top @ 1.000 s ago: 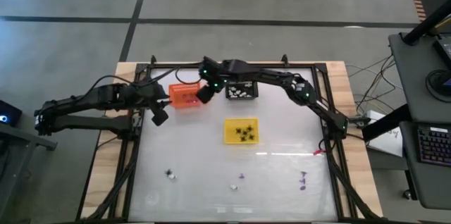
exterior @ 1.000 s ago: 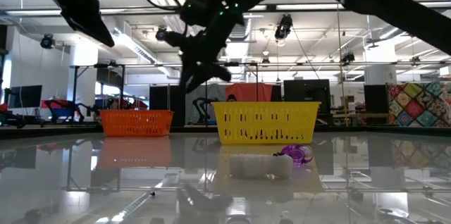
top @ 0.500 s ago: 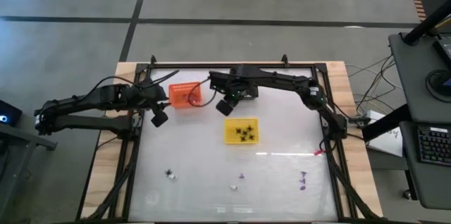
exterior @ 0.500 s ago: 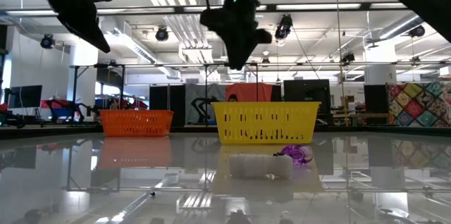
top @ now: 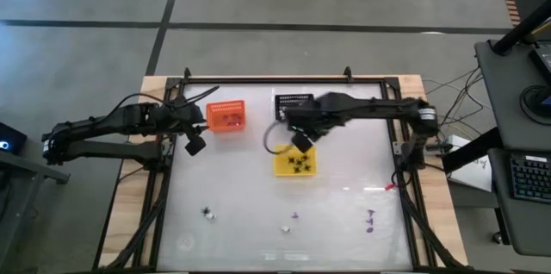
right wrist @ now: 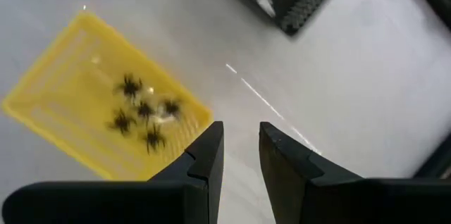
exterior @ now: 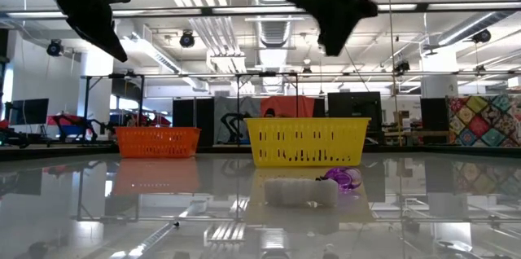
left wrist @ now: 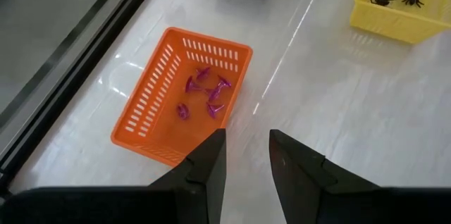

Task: Sort Halloween decoration
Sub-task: Put the violet witch hat into the orange bin

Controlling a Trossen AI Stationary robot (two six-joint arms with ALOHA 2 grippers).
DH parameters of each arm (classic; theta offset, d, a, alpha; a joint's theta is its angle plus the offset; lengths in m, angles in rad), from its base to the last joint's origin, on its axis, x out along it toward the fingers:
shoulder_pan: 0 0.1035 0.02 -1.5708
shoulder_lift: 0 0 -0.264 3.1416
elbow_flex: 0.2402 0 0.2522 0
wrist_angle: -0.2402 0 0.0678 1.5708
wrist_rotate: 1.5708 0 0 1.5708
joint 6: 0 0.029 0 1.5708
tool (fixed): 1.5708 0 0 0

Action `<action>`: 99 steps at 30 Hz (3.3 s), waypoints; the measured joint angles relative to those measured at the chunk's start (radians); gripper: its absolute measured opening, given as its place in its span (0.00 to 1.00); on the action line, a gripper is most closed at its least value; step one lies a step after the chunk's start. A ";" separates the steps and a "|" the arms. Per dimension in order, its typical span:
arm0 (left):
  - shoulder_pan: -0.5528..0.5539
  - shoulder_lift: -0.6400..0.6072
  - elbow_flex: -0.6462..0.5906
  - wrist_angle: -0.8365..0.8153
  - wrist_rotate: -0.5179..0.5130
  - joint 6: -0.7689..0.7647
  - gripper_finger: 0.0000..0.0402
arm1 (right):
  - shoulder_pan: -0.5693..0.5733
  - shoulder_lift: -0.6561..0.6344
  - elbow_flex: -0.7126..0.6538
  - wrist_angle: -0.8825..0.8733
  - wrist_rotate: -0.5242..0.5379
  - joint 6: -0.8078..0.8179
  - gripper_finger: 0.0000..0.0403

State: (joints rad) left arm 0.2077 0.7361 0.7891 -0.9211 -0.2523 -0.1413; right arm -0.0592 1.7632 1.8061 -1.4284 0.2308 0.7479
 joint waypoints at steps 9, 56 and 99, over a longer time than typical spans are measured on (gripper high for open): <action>0.000 0.000 0.000 0.001 0.000 -0.006 0.23 | 0.125 -0.211 -0.274 0.010 0.016 0.289 0.19; 0.000 0.002 0.000 -0.009 0.010 -0.060 0.23 | 0.805 -0.421 -0.990 0.592 -0.311 0.550 0.19; 0.000 0.002 0.000 -0.023 0.027 -0.089 0.23 | 0.854 -0.422 -1.159 0.719 -0.364 0.699 0.04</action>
State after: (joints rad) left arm 0.2073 0.7383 0.7891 -0.9443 -0.2249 -0.2306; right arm 0.7944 1.3415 0.6472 -0.7097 -0.1329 1.4465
